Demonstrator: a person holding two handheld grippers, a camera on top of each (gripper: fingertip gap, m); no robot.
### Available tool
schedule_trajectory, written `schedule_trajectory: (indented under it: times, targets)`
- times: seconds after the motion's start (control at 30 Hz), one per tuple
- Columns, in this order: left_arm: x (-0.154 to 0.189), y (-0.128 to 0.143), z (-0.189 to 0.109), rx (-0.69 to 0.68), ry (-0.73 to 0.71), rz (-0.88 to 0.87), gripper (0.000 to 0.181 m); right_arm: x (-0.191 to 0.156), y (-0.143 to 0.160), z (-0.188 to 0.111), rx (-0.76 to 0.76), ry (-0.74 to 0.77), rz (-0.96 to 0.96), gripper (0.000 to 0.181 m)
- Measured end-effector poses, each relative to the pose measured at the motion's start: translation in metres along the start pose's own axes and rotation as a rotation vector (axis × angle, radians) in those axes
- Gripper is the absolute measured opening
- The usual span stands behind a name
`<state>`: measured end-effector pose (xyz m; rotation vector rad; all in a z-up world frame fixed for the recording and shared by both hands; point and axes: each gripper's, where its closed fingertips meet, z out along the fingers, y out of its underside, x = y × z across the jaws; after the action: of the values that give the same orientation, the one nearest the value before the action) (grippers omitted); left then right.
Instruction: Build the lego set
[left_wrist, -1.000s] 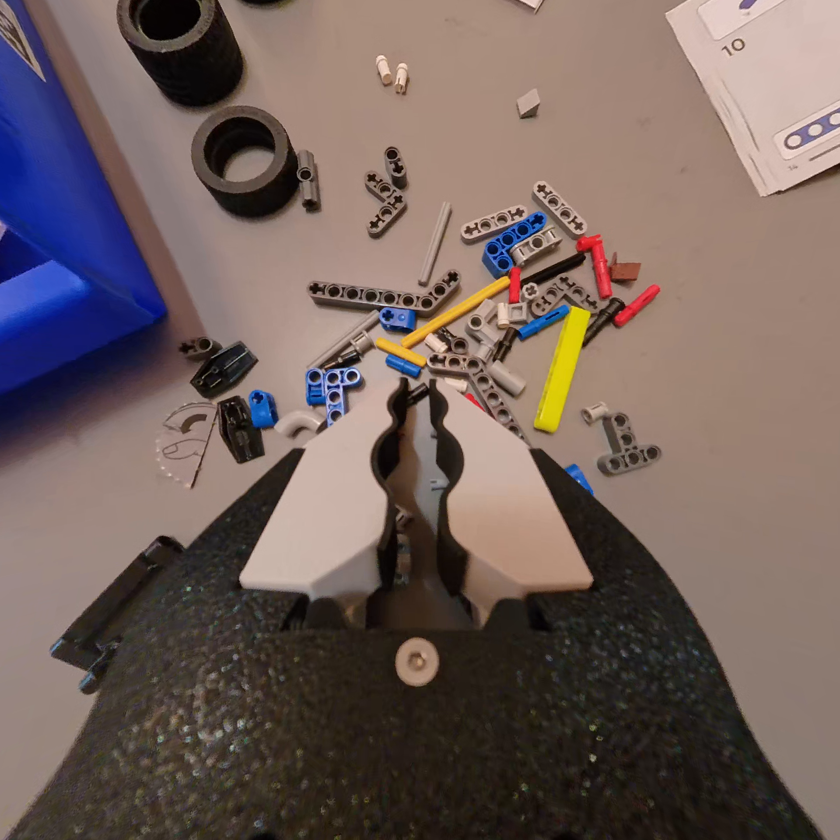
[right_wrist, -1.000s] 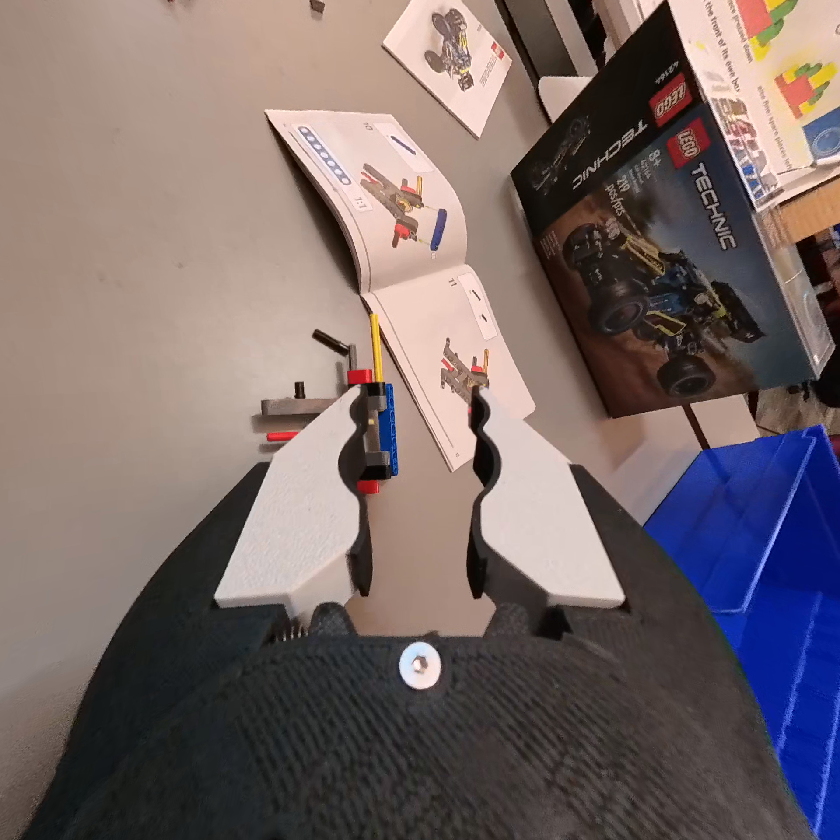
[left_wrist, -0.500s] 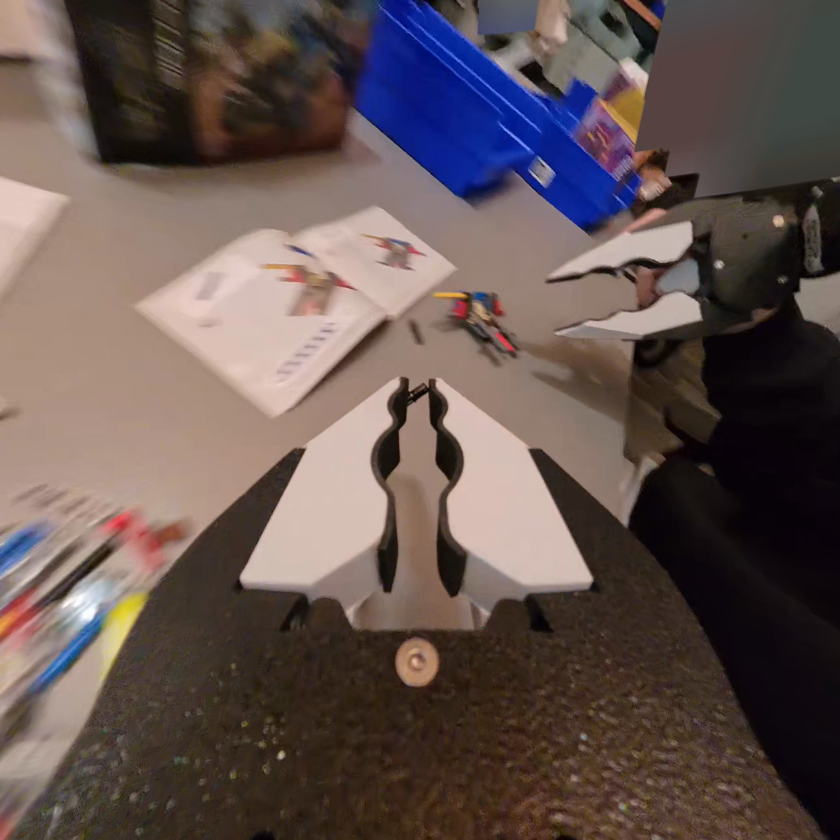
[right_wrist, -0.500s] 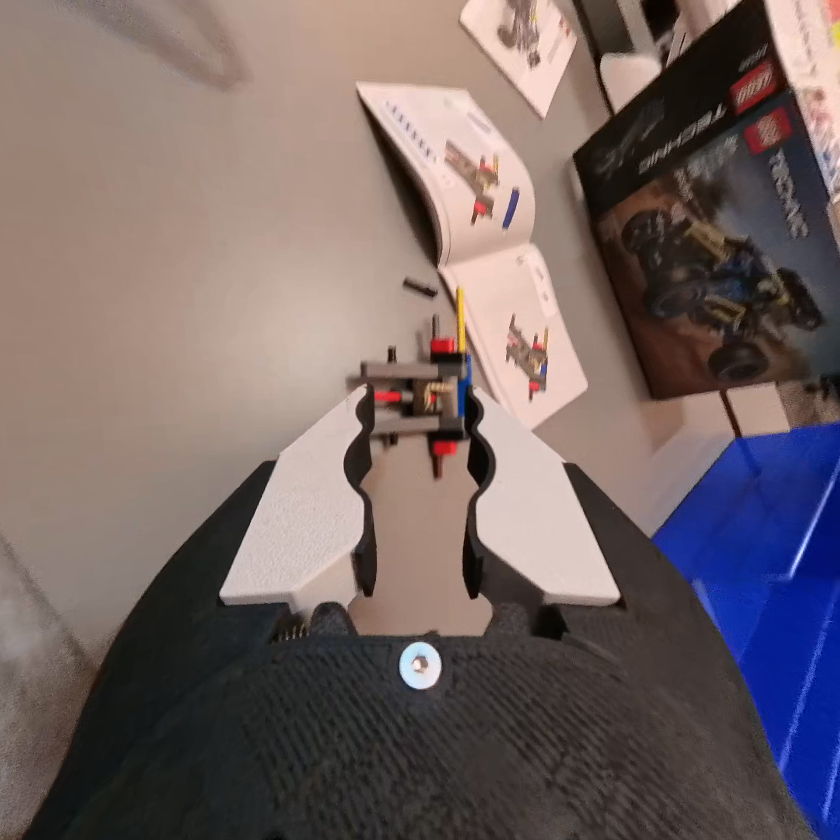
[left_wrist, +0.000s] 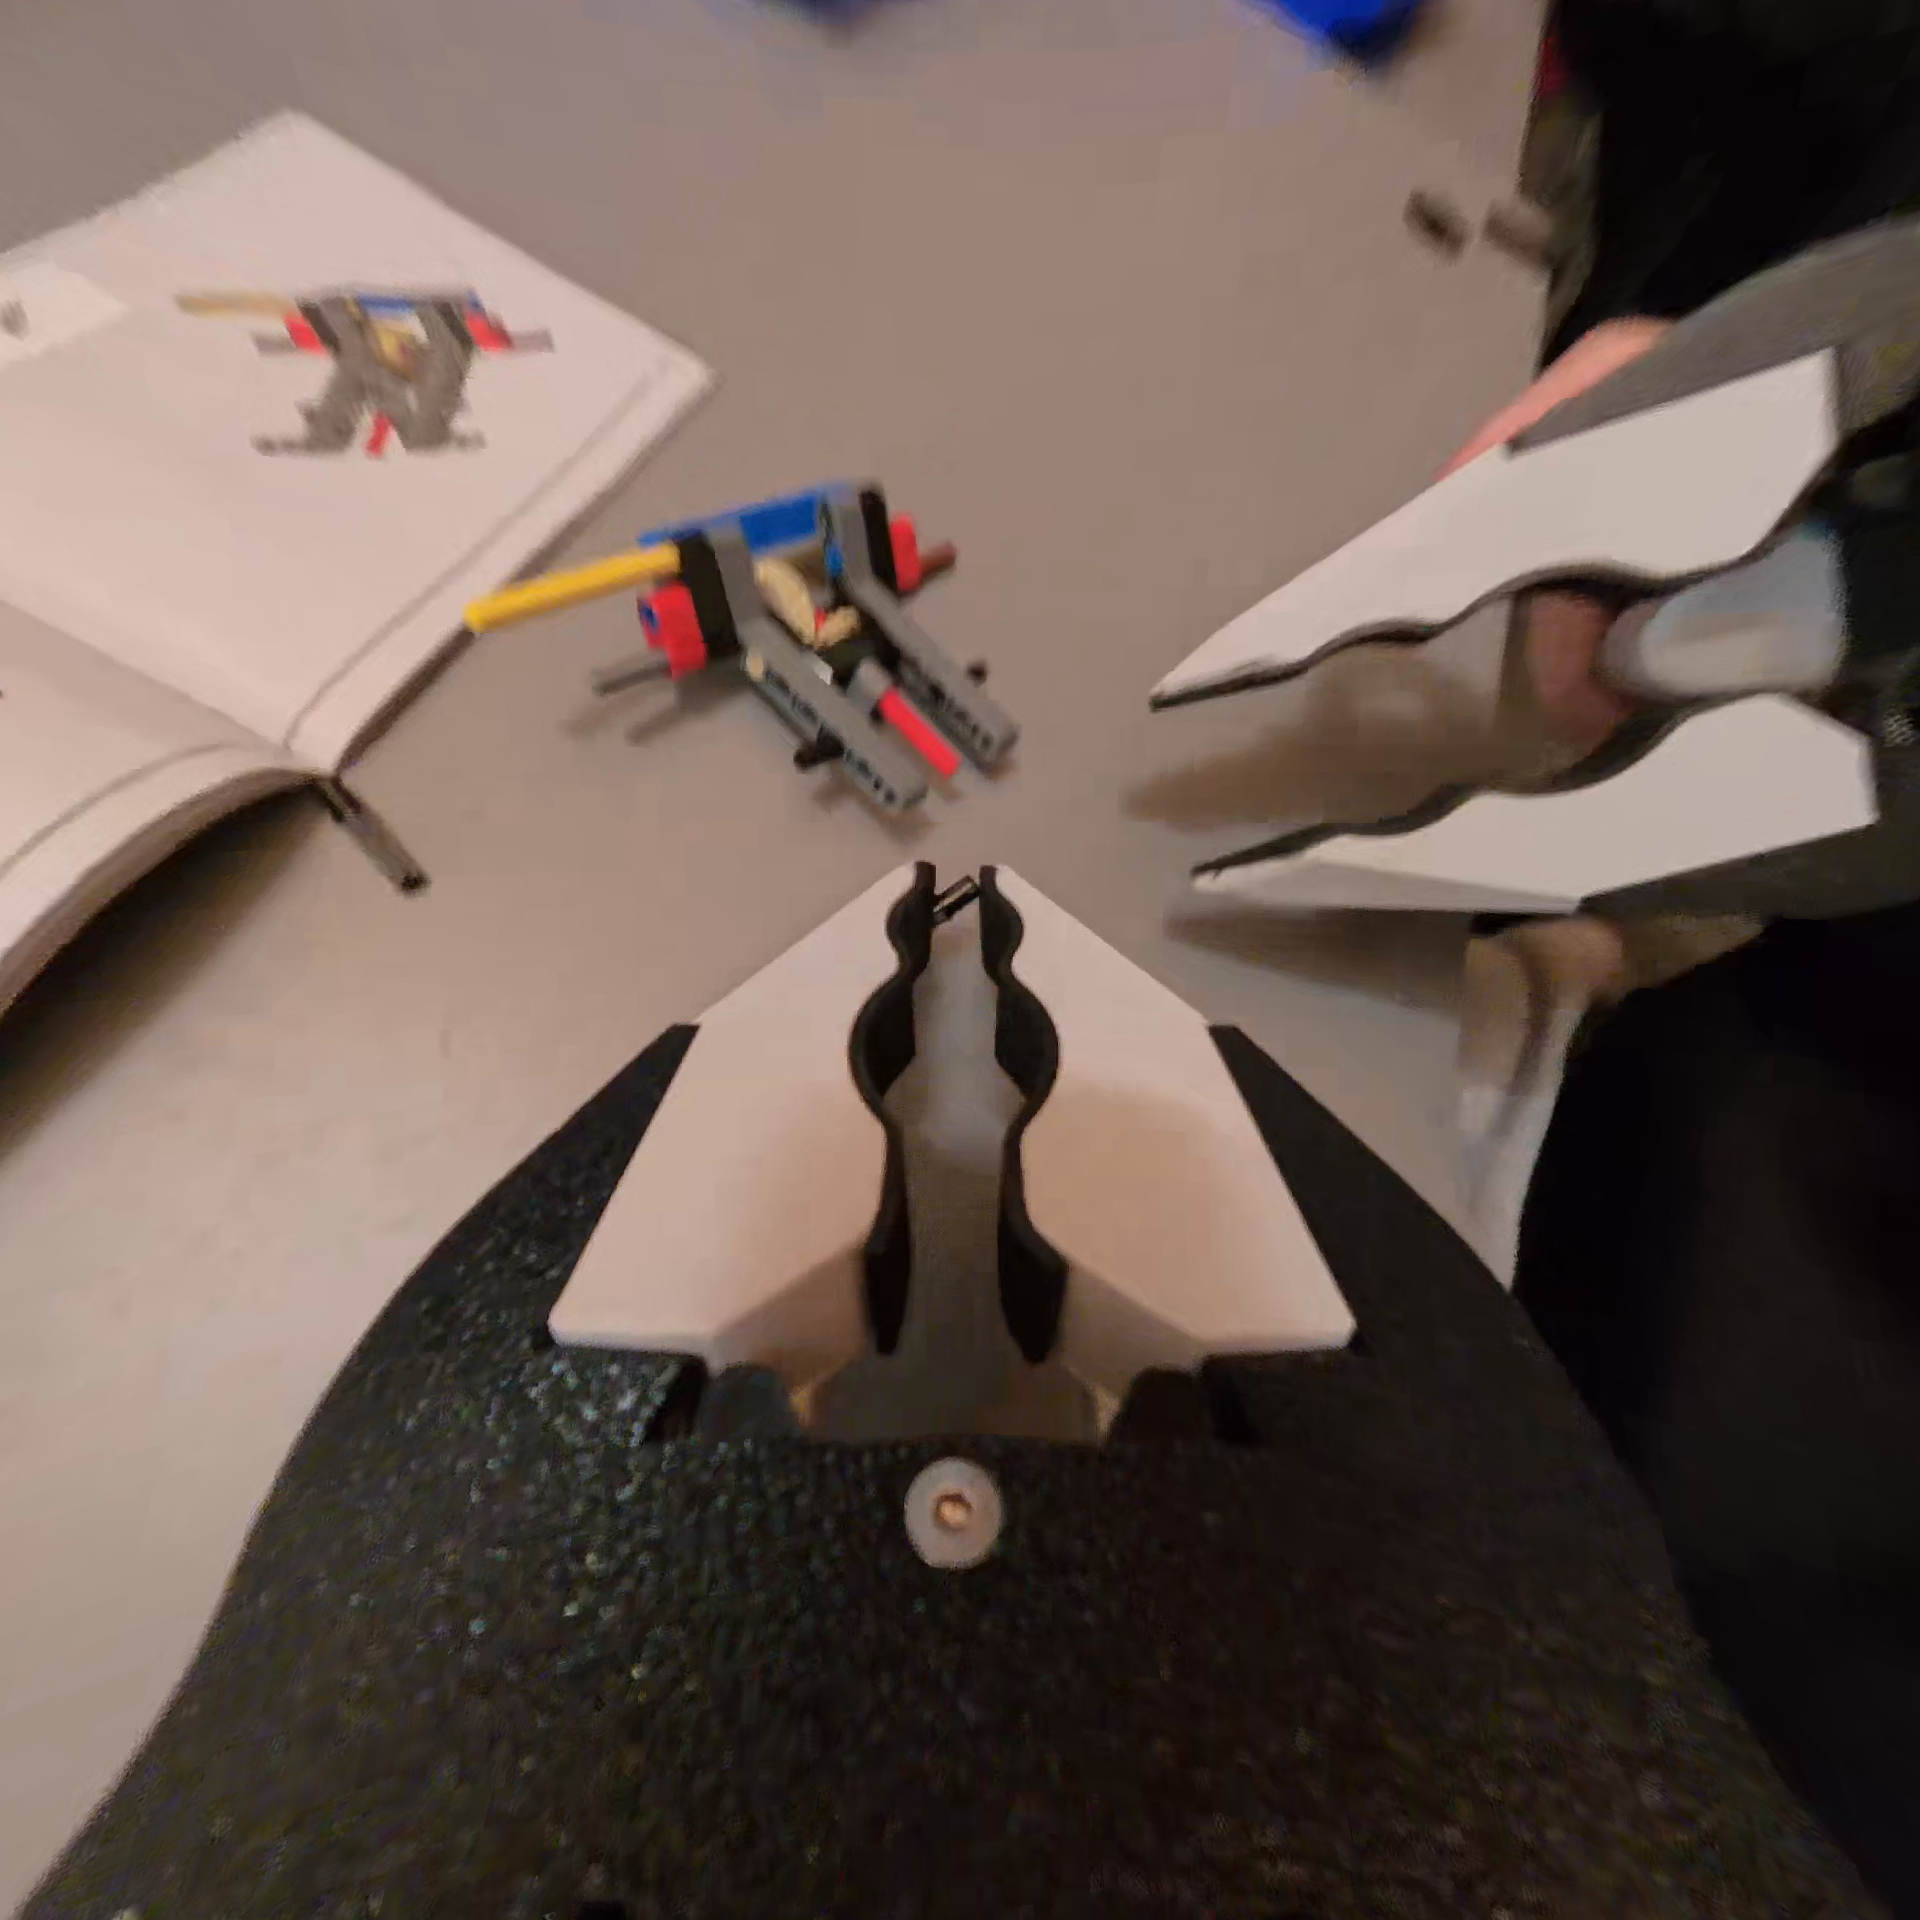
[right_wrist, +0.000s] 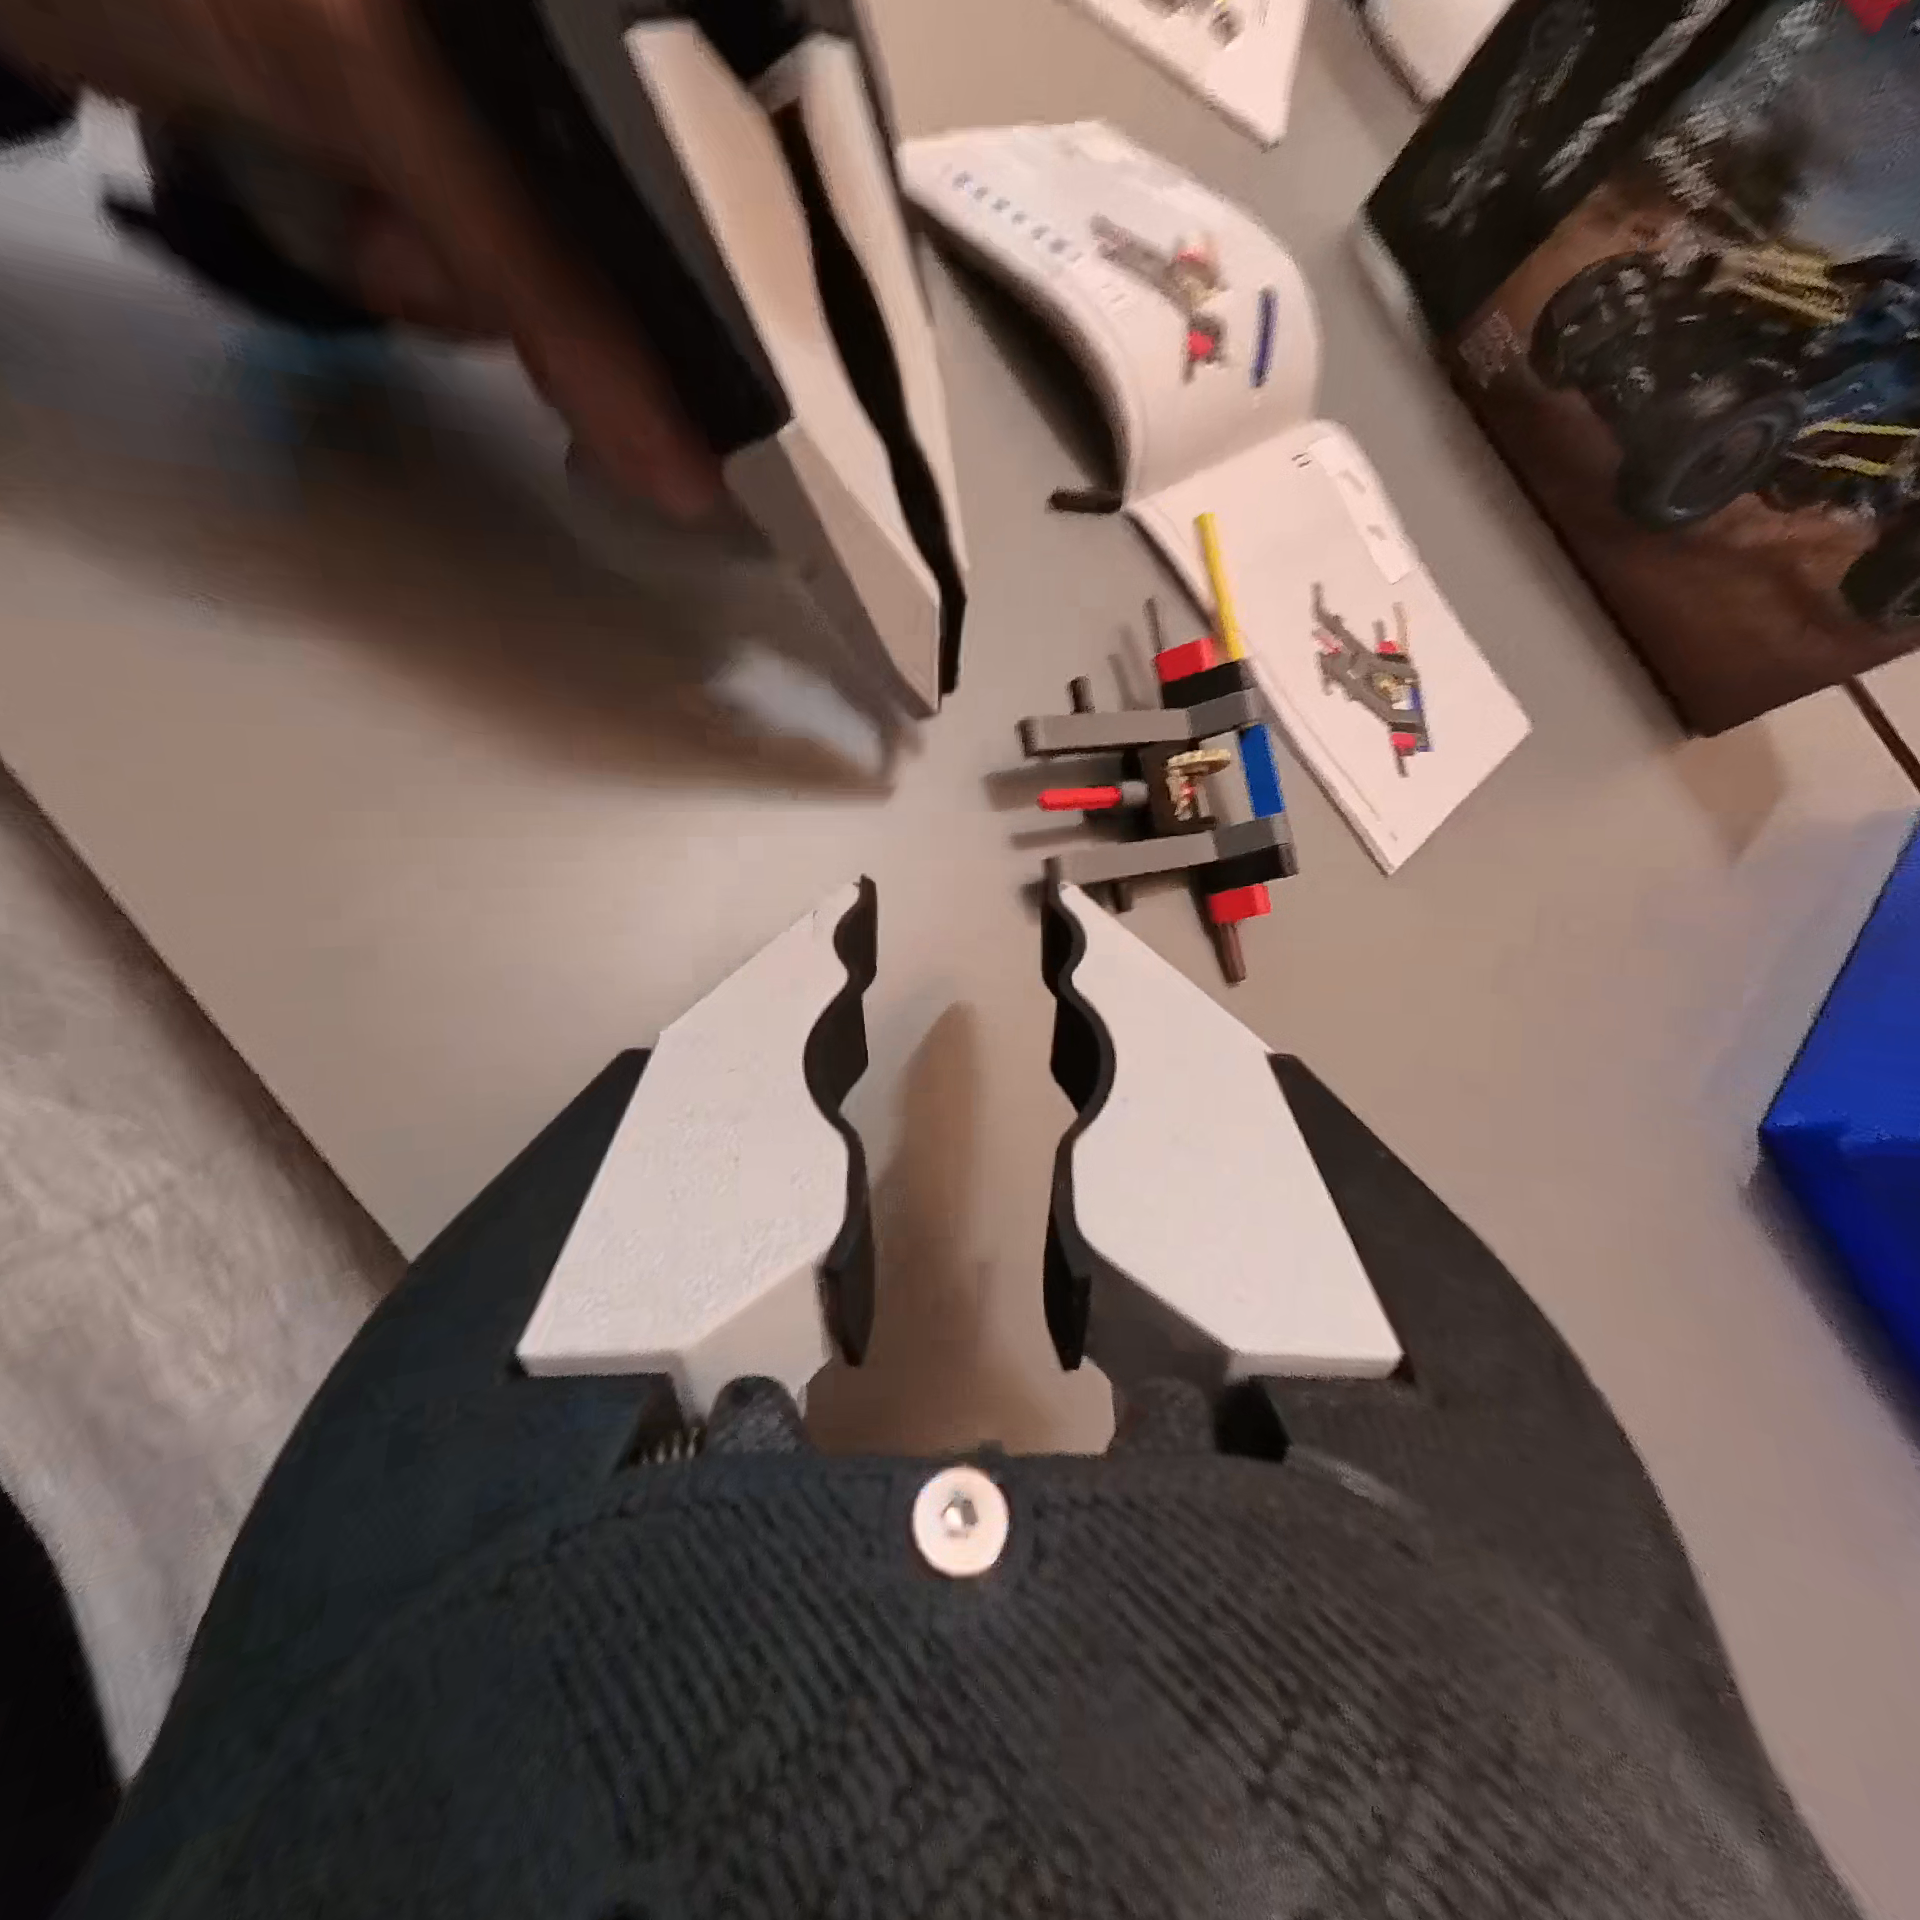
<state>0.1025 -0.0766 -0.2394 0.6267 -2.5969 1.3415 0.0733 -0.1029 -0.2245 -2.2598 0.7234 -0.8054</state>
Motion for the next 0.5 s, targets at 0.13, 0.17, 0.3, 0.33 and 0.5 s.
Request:
schedule_trajectory:
  times: [0.13,0.17,0.3,0.33,0.5]
  targets:
    - [0.015,-0.04,-0.016,0.276,0.082,-0.098,0.006,0.009,-0.019,-0.009,0.154,0.011,0.169,0.034]
    - [0.019,-0.051,-0.024,0.364,0.124,-0.125,0.006,0.01,-0.022,-0.011,0.187,0.003,0.206,0.036]
    - [0.034,-0.079,-0.052,0.645,0.319,-0.218,0.006,0.009,-0.038,-0.02,0.335,-0.047,0.334,0.035]
    - [0.04,-0.083,-0.057,0.685,0.385,-0.236,0.006,0.008,-0.043,-0.02,0.371,-0.063,0.359,0.034]
    - [0.061,-0.091,-0.07,0.759,0.611,-0.284,0.005,0.006,-0.061,-0.024,0.501,-0.161,0.427,0.028]
